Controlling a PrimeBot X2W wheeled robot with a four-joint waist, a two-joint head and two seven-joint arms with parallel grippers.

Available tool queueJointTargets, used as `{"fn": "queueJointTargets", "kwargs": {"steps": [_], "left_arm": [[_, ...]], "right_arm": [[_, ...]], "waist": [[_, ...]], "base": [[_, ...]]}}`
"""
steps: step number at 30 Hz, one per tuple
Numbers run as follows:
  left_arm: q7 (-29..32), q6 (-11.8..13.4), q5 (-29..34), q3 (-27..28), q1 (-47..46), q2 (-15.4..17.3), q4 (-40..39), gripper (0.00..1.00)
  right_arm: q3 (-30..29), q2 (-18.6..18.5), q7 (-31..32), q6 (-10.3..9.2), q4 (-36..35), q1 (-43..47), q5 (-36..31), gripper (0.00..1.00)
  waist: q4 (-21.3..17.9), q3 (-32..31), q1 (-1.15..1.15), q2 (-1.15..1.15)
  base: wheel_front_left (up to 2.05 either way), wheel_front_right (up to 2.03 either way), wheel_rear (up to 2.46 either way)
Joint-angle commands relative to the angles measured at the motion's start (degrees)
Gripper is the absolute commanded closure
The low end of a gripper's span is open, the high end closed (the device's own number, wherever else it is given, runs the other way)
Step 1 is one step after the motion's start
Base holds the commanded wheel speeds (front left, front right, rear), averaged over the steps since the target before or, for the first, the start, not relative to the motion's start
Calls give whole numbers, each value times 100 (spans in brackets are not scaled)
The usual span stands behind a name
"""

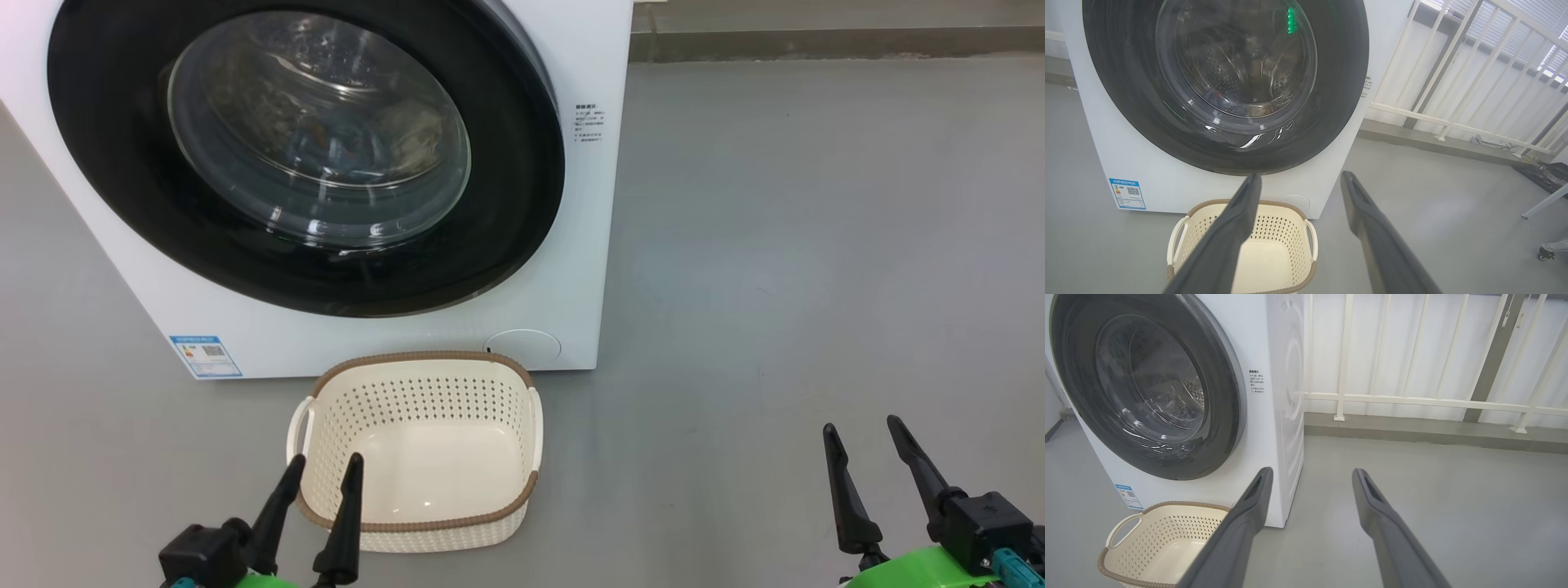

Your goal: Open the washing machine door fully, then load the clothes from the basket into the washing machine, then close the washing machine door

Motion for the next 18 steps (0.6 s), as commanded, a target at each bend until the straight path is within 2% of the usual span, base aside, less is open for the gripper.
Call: {"fn": "queueJointTargets", "kwargs": {"steps": [1,2,9,13,18], "left_arm": [[-37,-9,-76,183,-100,97,-177,0],[0,0,-2,-9,1,-6,11,100],[43,3,-148,-41,138,-119,296,100],[98,2,-368,19,125,-114,296,100],[156,2,-586,75,106,-113,300,100]], "right_arm": [[168,-39,-27,-37,-128,-115,-27,0],[0,2,0,2,25,1,1,100],[-36,59,72,2,404,31,187,100],[-26,56,144,1,416,7,477,100],[-7,53,198,0,427,-14,767,100]], "waist": [[-2,2,0,0],[-1,1,0,0],[-6,3,1,0],[-36,-6,13,0],[-58,6,2,0]], "base": [[0,0,0],[0,0,0],[0,0,0],[0,0,0],[0,0,0]]}}
